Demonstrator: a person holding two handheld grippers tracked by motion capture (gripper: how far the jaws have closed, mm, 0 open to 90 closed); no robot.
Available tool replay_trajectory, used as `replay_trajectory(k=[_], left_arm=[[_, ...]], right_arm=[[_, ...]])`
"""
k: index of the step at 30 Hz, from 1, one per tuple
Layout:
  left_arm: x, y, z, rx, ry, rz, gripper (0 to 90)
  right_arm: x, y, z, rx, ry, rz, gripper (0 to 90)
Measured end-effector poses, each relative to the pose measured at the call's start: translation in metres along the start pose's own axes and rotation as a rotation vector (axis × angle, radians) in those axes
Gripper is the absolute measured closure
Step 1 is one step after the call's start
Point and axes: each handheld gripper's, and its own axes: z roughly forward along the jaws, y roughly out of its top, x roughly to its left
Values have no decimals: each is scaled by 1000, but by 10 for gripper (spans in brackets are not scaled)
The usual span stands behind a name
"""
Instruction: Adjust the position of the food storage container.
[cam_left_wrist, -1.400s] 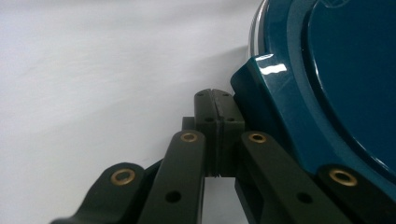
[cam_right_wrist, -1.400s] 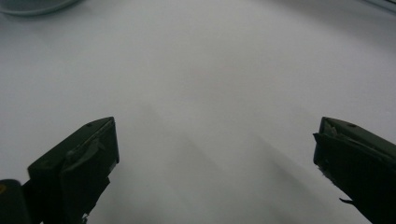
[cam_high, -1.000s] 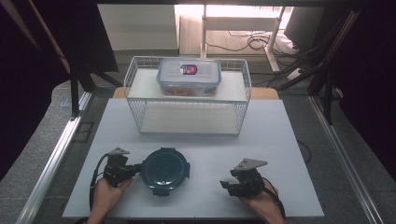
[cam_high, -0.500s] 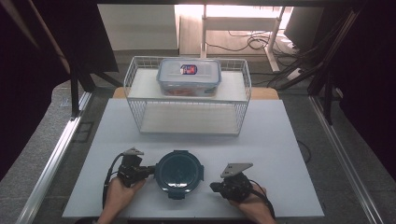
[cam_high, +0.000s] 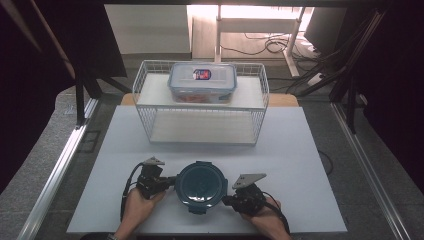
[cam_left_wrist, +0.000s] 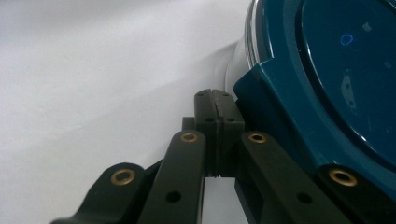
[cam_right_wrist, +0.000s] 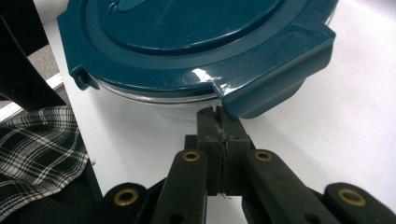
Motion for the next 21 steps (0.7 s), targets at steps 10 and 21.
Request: replay_trajectory(k=[10,21], left_arm=[[-1,10,9,-4,-7,6,897],[6,11,4,-15,3,68,722]], right_arm=[[-7,0,1,18,-70,7,886],[-18,-1,-3,3,-57,27,752]])
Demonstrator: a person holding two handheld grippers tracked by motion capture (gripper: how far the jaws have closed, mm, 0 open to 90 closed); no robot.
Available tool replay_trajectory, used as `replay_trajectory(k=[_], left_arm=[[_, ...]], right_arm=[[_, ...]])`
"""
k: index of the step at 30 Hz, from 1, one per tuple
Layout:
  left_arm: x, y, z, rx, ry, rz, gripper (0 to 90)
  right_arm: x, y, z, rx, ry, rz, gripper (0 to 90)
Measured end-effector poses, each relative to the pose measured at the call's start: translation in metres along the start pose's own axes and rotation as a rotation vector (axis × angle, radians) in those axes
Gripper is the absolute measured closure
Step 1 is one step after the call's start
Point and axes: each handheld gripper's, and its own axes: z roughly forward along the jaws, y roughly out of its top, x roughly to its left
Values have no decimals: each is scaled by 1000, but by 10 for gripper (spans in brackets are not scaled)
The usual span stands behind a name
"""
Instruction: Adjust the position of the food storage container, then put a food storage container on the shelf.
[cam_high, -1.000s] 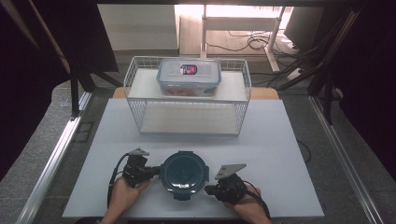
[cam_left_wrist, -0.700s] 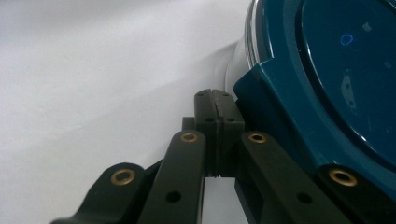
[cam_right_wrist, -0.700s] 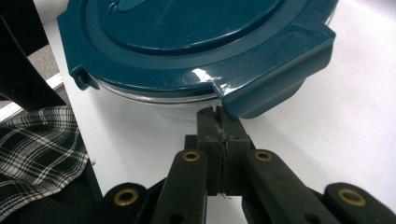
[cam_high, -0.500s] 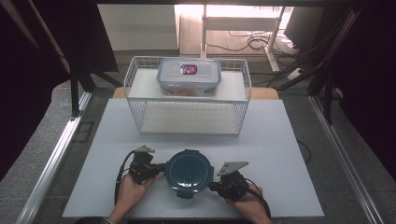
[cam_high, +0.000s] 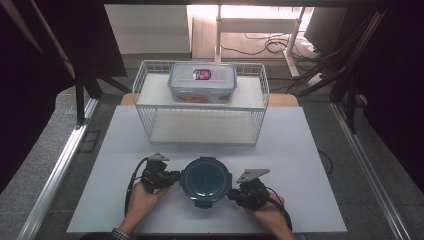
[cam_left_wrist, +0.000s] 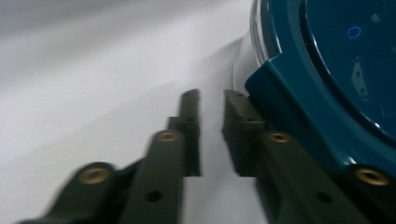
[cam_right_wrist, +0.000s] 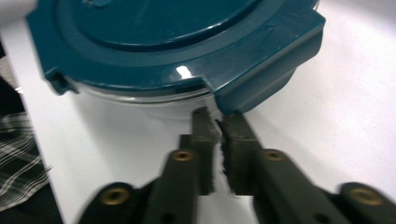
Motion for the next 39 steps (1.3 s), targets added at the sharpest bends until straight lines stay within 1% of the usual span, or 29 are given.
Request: replay_trajectory(k=[1,3,4,5,6,8,10,12,14,15,16,18,20,23,25,28,29,30,32,35,37,39], left_arm=[[1,-1,-3,2,1,12,681],[5,-4,-9,3,6,51,561],[7,-6,-13,0,15,64,529],[9,-9,-16,0,16,68,491],[12,-12,-18,1,4,67,442],[18,-18,-23,-12,-26,60,352],[22,-23,-26,-27,-47,56,257],[26,-28,-30,-55,-96,53,187],[28,-31,-31,-54,-117,70,137],[28,-33,-31,-59,-107,75,111],[29,-34,-31,-61,-96,75,106],[32,-35,-30,-65,-102,66,71],[32,-35,-31,-77,-95,66,62],[31,-34,-32,-87,-76,80,50],[31,-33,-33,-92,-75,82,47],[30,-32,-33,-81,-75,84,61],[29,-31,-33,-75,-73,88,69],[28,-31,-32,-69,-72,89,75],[27,-29,-33,-70,-78,93,78],[22,-24,-35,-84,-94,103,74],[18,-19,-36,-90,-111,105,51],[13,-15,-36,-91,-116,107,39]], right_arm=[[0,-1,-3,-2,-3,-3,720],[-3,-3,-9,-16,-8,-11,645],[-5,-4,-12,-25,-3,-4,602],[-7,-6,-16,-35,4,6,560],[-10,-9,-19,-45,10,14,518],[-15,-13,-25,-64,16,28,424],[-18,-16,-29,-89,9,36,331],[-21,-18,-30,-110,5,49,227],[-23,-18,-29,-145,-21,54,129],[-23,-18,-28,-149,-38,56,101],[-23,-18,-27,-148,-56,52,84],[-23,-19,-25,-134,-66,43,57],[-25,-20,-24,-135,-60,46,46],[-26,-20,-26,-150,-53,56,36],[-27,-20,-27,-159,-51,61,23],[-27,-18,-29,-171,-57,59,8],[-27,-17,-29,-166,-58,60,7],[-27,-17,-29,-171,-59,53,3],[-27,-14,-30,-176,-68,55,0],[-26,-10,-31,-182,-65,70,0],[-24,-6,-32,-185,-60,77,0],[-22,-1,-33,-185,-60,79,0]])
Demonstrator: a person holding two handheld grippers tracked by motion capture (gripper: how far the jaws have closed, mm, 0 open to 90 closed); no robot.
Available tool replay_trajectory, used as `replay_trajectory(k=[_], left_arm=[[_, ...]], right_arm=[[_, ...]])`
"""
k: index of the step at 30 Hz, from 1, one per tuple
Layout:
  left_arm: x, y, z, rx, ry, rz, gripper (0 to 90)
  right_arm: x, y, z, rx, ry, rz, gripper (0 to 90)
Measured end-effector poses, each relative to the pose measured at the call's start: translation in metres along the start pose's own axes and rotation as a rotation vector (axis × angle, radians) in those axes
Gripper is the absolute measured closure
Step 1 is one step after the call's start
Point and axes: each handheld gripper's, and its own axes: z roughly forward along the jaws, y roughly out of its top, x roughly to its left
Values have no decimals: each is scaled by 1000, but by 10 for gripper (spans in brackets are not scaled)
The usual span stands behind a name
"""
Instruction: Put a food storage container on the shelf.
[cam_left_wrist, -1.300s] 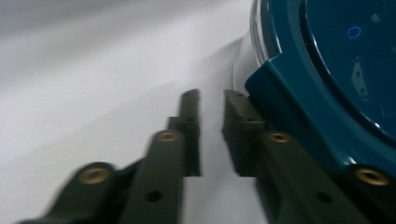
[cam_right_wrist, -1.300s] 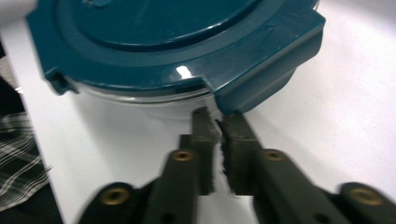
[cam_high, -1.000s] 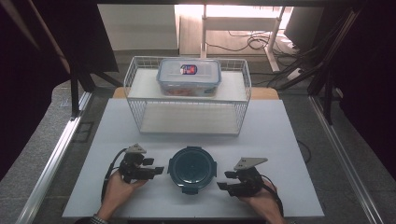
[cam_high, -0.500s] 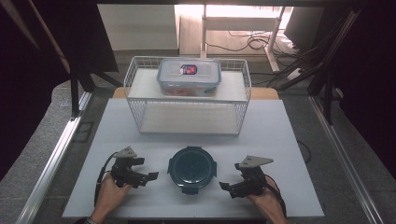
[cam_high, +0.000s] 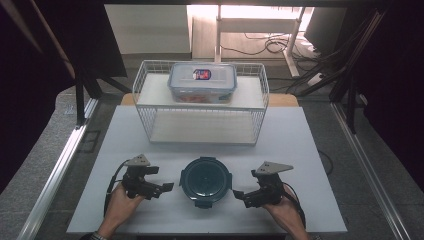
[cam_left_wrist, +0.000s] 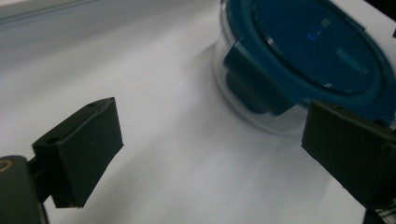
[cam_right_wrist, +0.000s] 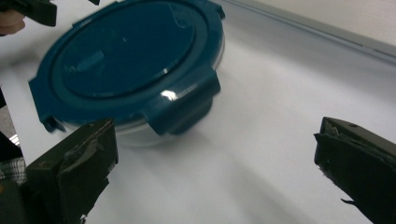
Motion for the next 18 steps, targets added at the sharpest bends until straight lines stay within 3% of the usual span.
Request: replay_trajectory(k=[2,3,5,9,14,18], left_arm=[[-2,2,1,-4,-10,-2,29],[-5,7,2,-6,-41,-1,29],[-9,13,4,-1,-56,12,28],[-18,27,9,14,-55,50,31],[-25,39,20,70,-43,97,42],[-24,47,30,90,-90,73,48]], right_arm=[[2,4,2,1,10,5,0],[2,6,4,7,9,17,0],[2,11,7,21,19,31,0],[2,22,9,23,24,41,0],[2,34,18,59,43,58,14],[4,41,28,84,68,51,56]])
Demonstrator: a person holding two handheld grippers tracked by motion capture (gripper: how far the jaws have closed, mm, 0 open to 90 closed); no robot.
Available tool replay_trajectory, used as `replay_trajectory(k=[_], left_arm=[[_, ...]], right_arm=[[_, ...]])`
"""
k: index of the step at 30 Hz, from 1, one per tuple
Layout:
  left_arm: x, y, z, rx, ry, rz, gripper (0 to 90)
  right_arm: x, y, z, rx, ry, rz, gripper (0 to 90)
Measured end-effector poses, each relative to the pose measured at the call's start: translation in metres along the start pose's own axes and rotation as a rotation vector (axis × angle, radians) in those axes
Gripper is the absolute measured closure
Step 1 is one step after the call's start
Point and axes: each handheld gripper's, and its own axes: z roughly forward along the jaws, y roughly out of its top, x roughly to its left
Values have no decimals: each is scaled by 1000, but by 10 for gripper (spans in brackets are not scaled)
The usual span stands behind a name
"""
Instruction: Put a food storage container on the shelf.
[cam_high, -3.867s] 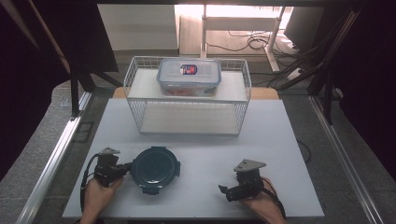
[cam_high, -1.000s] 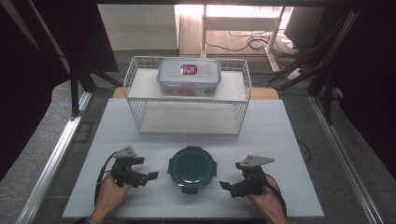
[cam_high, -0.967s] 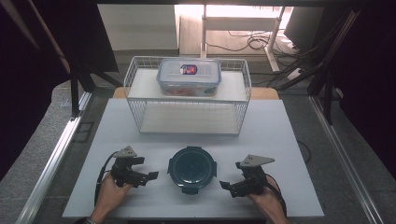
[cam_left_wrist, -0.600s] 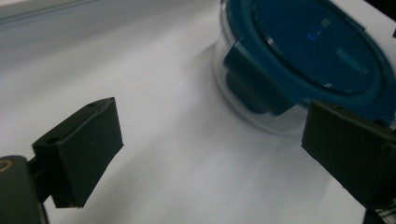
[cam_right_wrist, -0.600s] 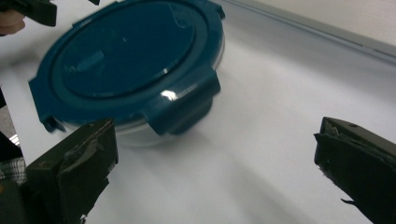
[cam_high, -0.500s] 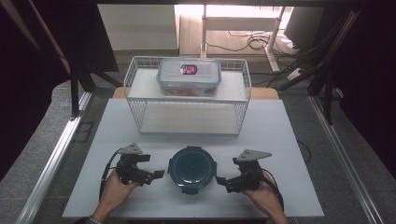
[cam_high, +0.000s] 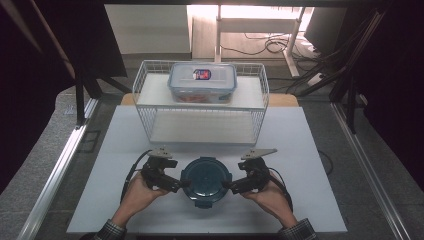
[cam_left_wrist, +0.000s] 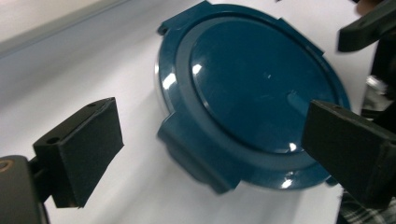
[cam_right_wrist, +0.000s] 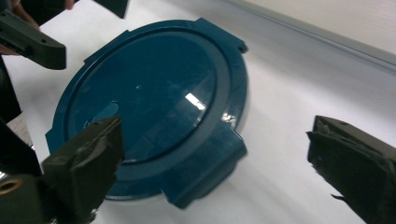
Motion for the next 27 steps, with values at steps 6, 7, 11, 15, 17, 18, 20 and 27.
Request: replay_trajectory(k=[6,7,11,15,17,18,20,27], left_arm=[[11,-11,13,28,-81,-66,84],[14,-15,14,20,-112,-88,94],[21,-23,16,28,-191,-138,174],[23,-29,13,28,-223,-193,248],[27,-30,12,21,-243,-232,287],[29,-31,12,16,-252,-244,304],[29,-33,9,6,-257,-255,339],[23,-40,-2,-47,-269,-304,497]], right_arm=[[-4,-4,10,34,56,54,100],[-6,-6,12,41,73,72,113],[-12,-12,16,67,137,134,151],[-18,-17,18,96,242,228,266],[-20,-17,16,97,243,236,293],[-21,-18,16,99,248,242,311],[-23,-19,13,93,260,259,358],[-22,-25,0,58,286,319,503]])
